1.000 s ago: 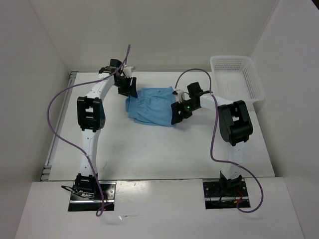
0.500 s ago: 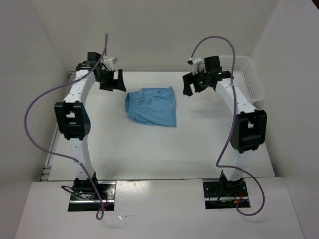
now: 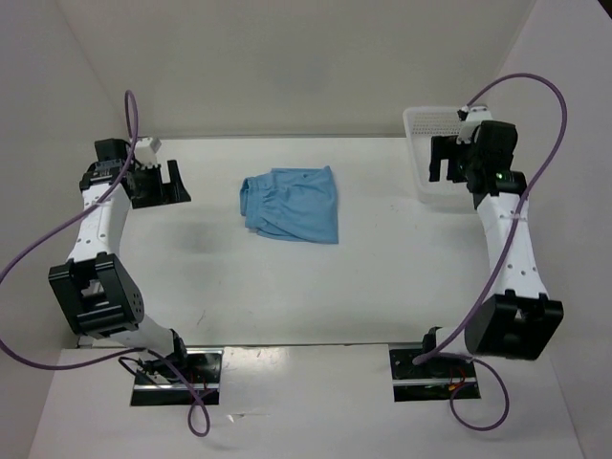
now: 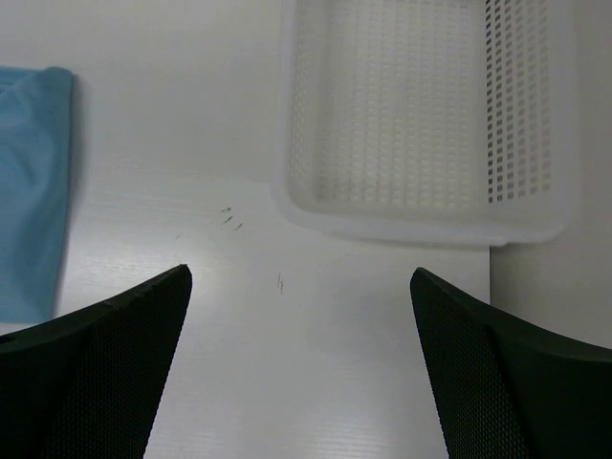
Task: Fold and stack the shorts
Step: Fold the shorts
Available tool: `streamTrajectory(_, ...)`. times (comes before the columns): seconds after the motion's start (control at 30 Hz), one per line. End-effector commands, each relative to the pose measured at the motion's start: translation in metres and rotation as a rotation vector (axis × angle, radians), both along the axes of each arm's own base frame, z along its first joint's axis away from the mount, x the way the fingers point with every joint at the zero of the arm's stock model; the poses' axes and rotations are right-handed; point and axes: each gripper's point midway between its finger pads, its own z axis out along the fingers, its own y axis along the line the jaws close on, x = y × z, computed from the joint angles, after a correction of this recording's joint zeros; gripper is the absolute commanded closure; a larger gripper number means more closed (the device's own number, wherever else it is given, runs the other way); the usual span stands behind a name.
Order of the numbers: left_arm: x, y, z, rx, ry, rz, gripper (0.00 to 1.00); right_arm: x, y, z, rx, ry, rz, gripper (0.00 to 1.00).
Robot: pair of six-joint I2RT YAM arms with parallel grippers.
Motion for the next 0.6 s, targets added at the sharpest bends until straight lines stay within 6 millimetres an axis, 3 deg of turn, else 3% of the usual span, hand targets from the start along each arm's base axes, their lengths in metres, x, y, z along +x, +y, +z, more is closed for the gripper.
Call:
streamTrajectory(0.0, -0.001, 0.004, 0.022, 0.024, -0.109, 0.003, 0.0, -0.026, -0.007, 0.022, 0.001, -0.104, -0.059, 0.0)
streamTrajectory(0.1, -0.007, 0.006, 0.03, 0.034, -0.138, 0.012, 0.0, -0.049, -0.009, 0.012, 0.01, -0.102, -0.067, 0.0)
streamTrajectory(0.23, -0.011, 0.006, 0.041, 0.039, -0.171, 0.014, 0.0, -0.064, -0.004, 0.009, 0.015, -0.106, -0.057, 0.0)
streamTrajectory(0.57, -0.021, 0.001, 0.05, 0.043, -0.205, 0.008, 0.0, -0.076, 0.001, 0.007, 0.01, -0.088, -0.027, 0.0)
